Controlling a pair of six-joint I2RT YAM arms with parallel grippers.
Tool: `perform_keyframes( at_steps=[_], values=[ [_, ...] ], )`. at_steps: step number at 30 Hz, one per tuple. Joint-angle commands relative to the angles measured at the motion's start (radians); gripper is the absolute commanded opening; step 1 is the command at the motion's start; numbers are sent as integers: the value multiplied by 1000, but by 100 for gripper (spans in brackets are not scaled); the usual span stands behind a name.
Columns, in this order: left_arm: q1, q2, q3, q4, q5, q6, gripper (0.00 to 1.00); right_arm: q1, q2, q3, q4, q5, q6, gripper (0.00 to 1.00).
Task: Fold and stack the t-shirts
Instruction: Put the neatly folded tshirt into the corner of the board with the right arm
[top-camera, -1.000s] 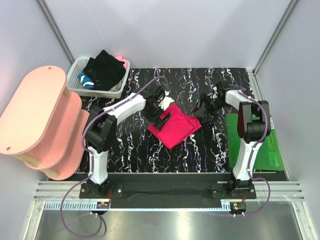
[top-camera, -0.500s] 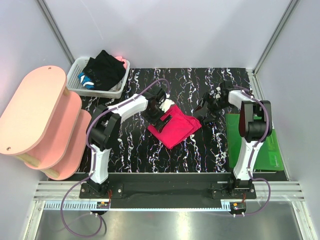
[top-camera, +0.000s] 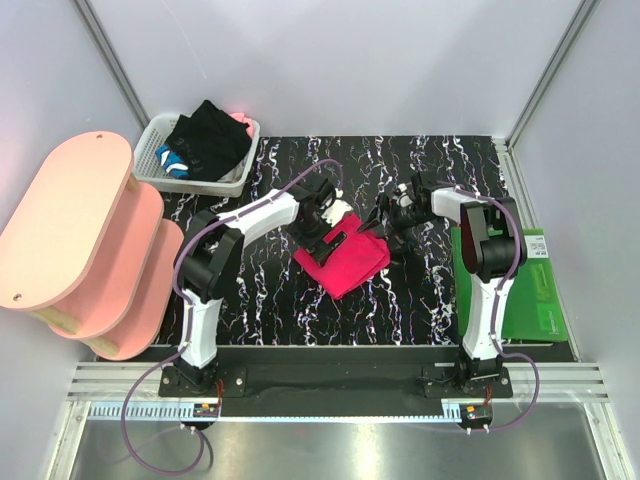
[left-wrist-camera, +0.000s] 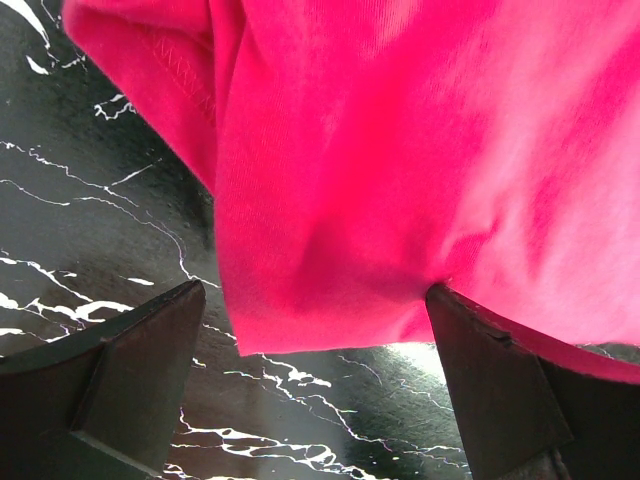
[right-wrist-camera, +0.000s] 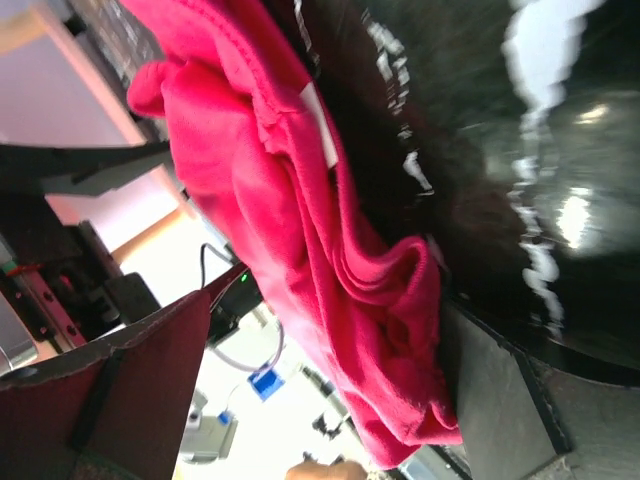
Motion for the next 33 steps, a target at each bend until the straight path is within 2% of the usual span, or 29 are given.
perform_keyframes(
  at_steps=[1,4,9,17,20,21,23,25,28,33],
  values=[
    [-5,6,22,28,-20,5,99,26,91,-89,8,127,-61,100],
    [-5,-5,19,32,-11,2,99,32,68,-124,16,127,-70,97],
    [-5,-16,28,34,-8,2,99,36,51,-146,14,109,-79,73],
    [-5,-23,17,34,-6,5,99,78,60,-106,-1,101,-78,66],
    [-5,-28,17,34,-9,8,99,106,76,-84,-1,95,-65,55],
    [-5,-30,17,34,-9,8,99,112,83,-69,-3,94,-62,45],
    [-7,-33,19,34,-11,11,99,140,91,-52,-3,90,-56,34],
    [-5,-42,11,32,-15,11,99,144,97,-46,-6,98,-50,15],
    [-2,-82,-9,26,-37,25,99,138,88,-28,-16,135,-42,0],
    [62,-253,-49,-6,-22,45,99,-1,55,43,-29,156,10,0]
  ],
)
